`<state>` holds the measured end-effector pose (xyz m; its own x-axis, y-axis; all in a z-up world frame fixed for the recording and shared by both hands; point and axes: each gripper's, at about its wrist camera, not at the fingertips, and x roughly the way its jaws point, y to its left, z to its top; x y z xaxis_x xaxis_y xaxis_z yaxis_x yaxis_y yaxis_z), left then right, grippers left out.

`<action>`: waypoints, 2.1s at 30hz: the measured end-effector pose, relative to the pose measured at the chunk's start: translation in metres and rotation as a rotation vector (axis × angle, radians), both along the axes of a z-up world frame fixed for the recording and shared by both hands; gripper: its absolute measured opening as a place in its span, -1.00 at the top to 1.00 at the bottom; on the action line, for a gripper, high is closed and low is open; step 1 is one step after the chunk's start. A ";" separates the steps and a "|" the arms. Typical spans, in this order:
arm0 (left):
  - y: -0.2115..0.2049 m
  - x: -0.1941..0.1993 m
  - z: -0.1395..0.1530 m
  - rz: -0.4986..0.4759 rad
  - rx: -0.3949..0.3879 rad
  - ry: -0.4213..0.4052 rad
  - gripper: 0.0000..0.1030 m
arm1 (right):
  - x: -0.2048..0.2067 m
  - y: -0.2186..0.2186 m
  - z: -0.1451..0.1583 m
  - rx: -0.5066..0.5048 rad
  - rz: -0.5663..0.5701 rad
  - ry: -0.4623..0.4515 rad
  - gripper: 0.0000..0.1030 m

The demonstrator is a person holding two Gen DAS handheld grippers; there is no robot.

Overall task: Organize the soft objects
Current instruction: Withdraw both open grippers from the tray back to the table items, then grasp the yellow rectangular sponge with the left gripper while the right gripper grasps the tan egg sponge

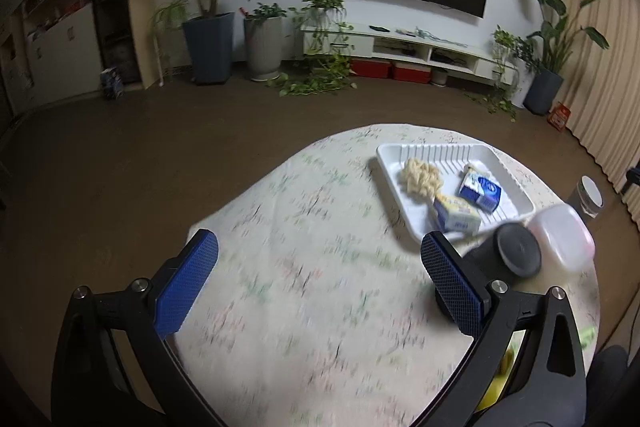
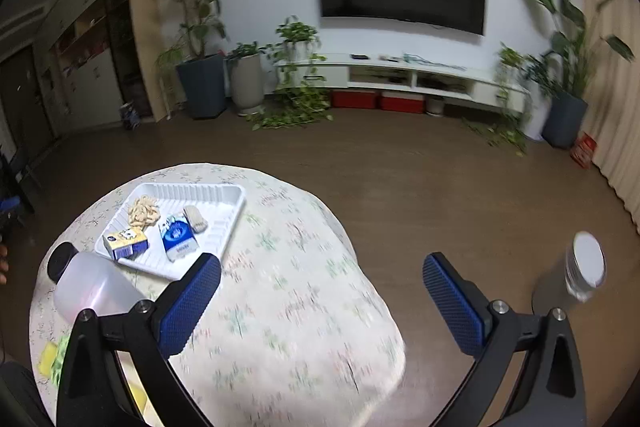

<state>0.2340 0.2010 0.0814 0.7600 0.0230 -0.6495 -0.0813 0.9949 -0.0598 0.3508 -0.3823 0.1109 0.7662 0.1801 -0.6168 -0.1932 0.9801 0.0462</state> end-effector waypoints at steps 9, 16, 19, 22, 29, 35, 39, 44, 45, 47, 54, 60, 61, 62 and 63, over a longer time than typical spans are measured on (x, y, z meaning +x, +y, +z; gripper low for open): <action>-0.010 -0.098 -0.018 0.040 -0.006 0.004 -1.00 | -0.098 -0.018 -0.024 0.040 -0.040 0.035 -1.00; -0.053 -0.168 -0.025 -0.013 -0.011 -0.013 -1.00 | -0.185 0.015 -0.046 0.064 0.014 0.063 -1.00; -0.080 -0.190 -0.030 -0.042 -0.015 -0.017 -1.00 | -0.218 0.037 -0.049 0.088 0.059 0.055 -1.00; -0.115 -0.203 -0.042 -0.090 -0.021 -0.013 -1.00 | -0.250 0.071 -0.059 0.104 0.130 0.050 -1.00; -0.172 -0.199 -0.076 -0.137 -0.031 0.030 -1.00 | -0.281 0.160 -0.079 -0.021 0.236 0.003 -1.00; -0.191 -0.181 -0.084 -0.110 -0.016 0.018 -1.00 | -0.263 0.195 -0.091 -0.061 0.252 0.026 -0.85; -0.194 -0.163 -0.095 -0.097 0.001 0.050 -1.00 | -0.243 0.200 -0.104 -0.054 0.239 0.078 -0.79; -0.189 -0.142 -0.106 -0.060 -0.023 0.094 -0.98 | -0.221 0.202 -0.115 -0.057 0.243 0.122 -0.67; -0.188 -0.139 -0.106 -0.057 -0.026 0.096 -0.98 | -0.217 0.203 -0.116 -0.061 0.246 0.130 -0.58; -0.187 -0.135 -0.107 -0.047 -0.018 0.100 -0.97 | -0.211 0.205 -0.119 -0.067 0.257 0.142 -0.47; -0.180 -0.126 -0.118 -0.033 -0.031 0.126 -0.97 | -0.194 0.216 -0.125 -0.085 0.308 0.172 -0.30; -0.177 -0.121 -0.126 -0.045 -0.062 0.154 -0.30 | -0.185 0.225 -0.136 -0.094 0.343 0.214 -0.18; -0.177 -0.120 -0.127 -0.046 -0.063 0.159 -0.25 | -0.184 0.225 -0.137 -0.089 0.345 0.216 -0.16; -0.178 -0.118 -0.128 -0.051 -0.066 0.163 -0.16 | -0.183 0.226 -0.138 -0.085 0.349 0.218 -0.16; -0.178 -0.117 -0.129 -0.057 -0.070 0.168 -0.08 | -0.183 0.227 -0.139 -0.084 0.351 0.220 -0.13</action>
